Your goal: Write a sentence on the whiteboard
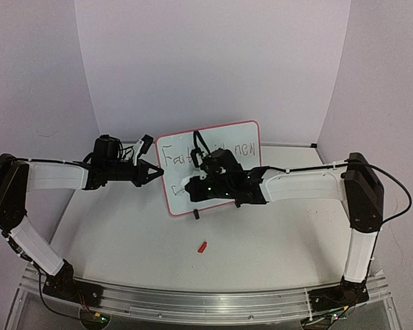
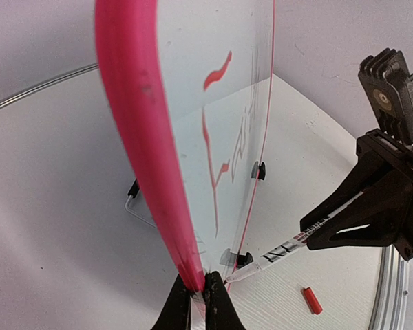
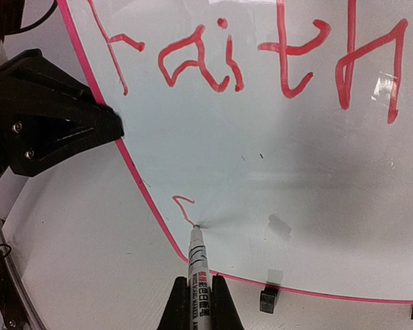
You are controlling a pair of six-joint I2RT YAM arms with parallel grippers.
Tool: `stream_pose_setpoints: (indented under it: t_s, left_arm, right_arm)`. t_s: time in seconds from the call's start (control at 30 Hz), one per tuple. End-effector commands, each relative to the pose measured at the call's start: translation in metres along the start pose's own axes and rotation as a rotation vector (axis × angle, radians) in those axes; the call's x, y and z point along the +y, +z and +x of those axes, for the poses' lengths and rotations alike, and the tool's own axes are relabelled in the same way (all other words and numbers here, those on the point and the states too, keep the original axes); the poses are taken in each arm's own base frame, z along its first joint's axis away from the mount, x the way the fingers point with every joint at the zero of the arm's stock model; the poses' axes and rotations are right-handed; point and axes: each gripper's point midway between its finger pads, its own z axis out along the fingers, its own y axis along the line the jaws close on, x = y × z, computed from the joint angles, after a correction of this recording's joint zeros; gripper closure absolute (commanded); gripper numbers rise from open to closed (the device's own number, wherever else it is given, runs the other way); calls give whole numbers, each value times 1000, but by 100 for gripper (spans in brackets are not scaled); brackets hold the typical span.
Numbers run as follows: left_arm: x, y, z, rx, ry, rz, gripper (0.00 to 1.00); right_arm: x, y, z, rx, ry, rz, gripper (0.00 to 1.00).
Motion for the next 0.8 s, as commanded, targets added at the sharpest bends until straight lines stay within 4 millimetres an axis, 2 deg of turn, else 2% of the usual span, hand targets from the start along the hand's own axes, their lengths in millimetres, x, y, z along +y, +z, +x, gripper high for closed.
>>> stream_pose_setpoints:
  t_s: [0.0, 0.33, 0.77]
  left_arm:
    - [10, -2, 3, 18, 53, -66, 100]
    - [11, -2, 4, 20, 52, -66, 100]
    - [11, -2, 4, 21, 52, -65, 100]
  right_arm:
    - [-22, -3, -3, -28, -6, 92, 100]
    - [-23, 1, 5, -3, -6, 84, 100]
    - [-2, 16, 11, 19, -19, 29, 100]
